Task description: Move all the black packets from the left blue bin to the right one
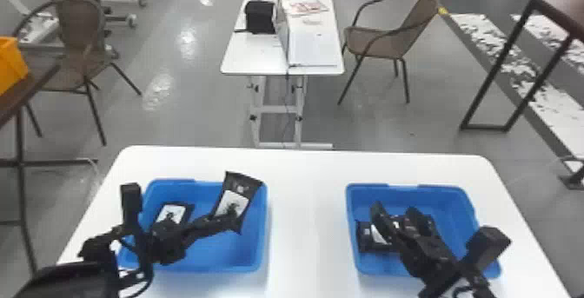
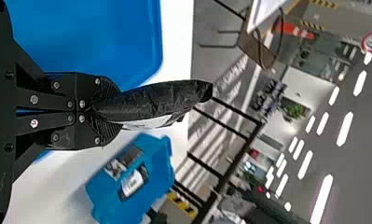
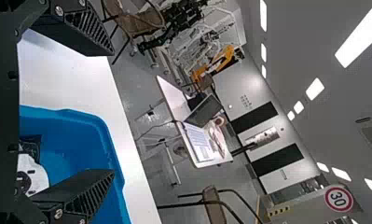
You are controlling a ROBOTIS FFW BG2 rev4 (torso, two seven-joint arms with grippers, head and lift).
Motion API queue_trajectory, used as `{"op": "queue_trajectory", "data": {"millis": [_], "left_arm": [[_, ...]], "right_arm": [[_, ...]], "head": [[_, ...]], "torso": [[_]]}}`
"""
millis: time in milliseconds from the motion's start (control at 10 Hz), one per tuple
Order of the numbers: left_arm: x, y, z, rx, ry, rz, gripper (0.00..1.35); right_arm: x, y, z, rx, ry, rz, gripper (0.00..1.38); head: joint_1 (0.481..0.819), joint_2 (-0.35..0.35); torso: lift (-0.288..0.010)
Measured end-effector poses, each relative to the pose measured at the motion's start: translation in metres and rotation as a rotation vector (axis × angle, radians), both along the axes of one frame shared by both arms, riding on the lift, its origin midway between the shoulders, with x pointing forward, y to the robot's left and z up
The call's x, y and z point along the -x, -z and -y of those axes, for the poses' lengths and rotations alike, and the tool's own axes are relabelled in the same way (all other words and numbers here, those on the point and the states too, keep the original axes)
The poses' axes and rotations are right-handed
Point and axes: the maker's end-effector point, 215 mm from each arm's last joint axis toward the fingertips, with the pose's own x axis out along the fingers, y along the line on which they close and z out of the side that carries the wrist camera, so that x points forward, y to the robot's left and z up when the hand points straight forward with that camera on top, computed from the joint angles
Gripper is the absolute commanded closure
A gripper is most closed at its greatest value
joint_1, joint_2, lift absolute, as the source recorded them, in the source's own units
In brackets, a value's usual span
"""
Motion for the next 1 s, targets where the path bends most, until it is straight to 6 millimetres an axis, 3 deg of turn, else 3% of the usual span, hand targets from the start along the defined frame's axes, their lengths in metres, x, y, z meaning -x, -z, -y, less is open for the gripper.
{"op": "queue_trajectory", "data": {"millis": [300, 600, 1000], "left_arm": [[0.007, -0.027, 0.055, 0.102, 0.206, 0.046, 1.21], [0.016, -0.037, 0.121, 0.168, 0.442, 0.016, 1.21], [0.011, -0.05, 0.154, 0.199, 0.507, 0.011, 1.21]], "right_arm": [[-0.017, -0.029, -0.038, -0.015, -0.11, 0.069, 0.13], [-0.028, -0.059, -0.078, -0.053, -0.242, 0.138, 0.12], [-0.022, -0.075, -0.138, -0.107, -0.457, 0.157, 0.13]], "head": [[0.695, -0.048], [0.695, -0.08], [0.695, -0.052]], "torso": [[0.0], [0.0], [0.0]]}}
